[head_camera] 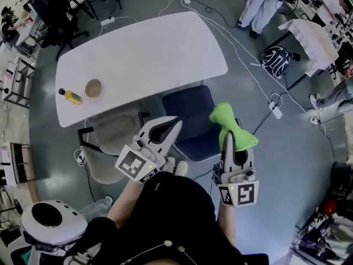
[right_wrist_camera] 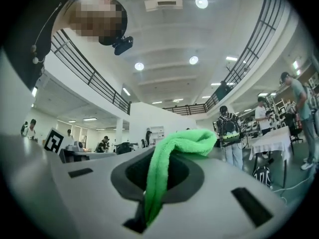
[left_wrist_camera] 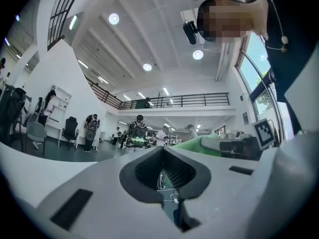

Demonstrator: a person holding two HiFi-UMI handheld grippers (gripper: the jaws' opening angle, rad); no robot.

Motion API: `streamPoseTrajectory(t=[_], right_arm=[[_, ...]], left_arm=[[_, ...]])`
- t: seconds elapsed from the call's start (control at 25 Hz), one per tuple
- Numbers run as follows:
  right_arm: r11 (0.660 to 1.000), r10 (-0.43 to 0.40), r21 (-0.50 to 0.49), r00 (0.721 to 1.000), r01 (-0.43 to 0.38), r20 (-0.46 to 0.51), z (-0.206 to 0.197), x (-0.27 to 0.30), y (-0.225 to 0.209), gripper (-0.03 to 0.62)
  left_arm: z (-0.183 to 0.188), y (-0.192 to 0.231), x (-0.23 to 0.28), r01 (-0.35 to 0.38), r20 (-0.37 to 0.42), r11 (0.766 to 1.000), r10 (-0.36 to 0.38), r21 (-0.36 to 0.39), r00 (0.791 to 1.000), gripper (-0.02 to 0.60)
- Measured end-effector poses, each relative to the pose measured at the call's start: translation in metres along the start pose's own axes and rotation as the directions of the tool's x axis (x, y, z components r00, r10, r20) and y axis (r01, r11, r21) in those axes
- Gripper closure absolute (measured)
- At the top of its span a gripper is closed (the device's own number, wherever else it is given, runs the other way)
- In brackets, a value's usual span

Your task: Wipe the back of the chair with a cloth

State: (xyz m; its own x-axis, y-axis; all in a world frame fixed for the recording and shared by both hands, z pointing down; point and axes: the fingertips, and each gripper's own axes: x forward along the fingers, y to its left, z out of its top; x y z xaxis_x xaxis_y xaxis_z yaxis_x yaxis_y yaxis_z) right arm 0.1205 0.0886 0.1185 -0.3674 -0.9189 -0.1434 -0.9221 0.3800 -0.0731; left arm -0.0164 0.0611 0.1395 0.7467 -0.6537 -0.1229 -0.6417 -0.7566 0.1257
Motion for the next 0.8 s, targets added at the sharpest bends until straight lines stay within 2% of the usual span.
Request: streamPoseTrajectory(t=[0.2,0.4,0.8], right_arm=[[0.999,-0.044,-0.009,0.998,0.045,0.055,-0.001,-0.003,0.0,0.576],[0.999,-0.05,-0.01,0.995,0.051,0.085,0.008,0.005,0.002,0.577],[0.999,-0.032,-0.01,0.995,0.033,0.094,0.017,-0.003,0.013,0.577]], left_arm=[[0.005,-0.012,0.014,0.043,0.012,0.998,-0.044,0.045,0.999,0.577],[0.015,-0.015,0.029,0.043,0.015,0.996,-0.044,0.072,0.999,0.577],[0.014,-0.016,0.018,0.014,0.026,0.999,-0.016,0.048,1.0,0.577]])
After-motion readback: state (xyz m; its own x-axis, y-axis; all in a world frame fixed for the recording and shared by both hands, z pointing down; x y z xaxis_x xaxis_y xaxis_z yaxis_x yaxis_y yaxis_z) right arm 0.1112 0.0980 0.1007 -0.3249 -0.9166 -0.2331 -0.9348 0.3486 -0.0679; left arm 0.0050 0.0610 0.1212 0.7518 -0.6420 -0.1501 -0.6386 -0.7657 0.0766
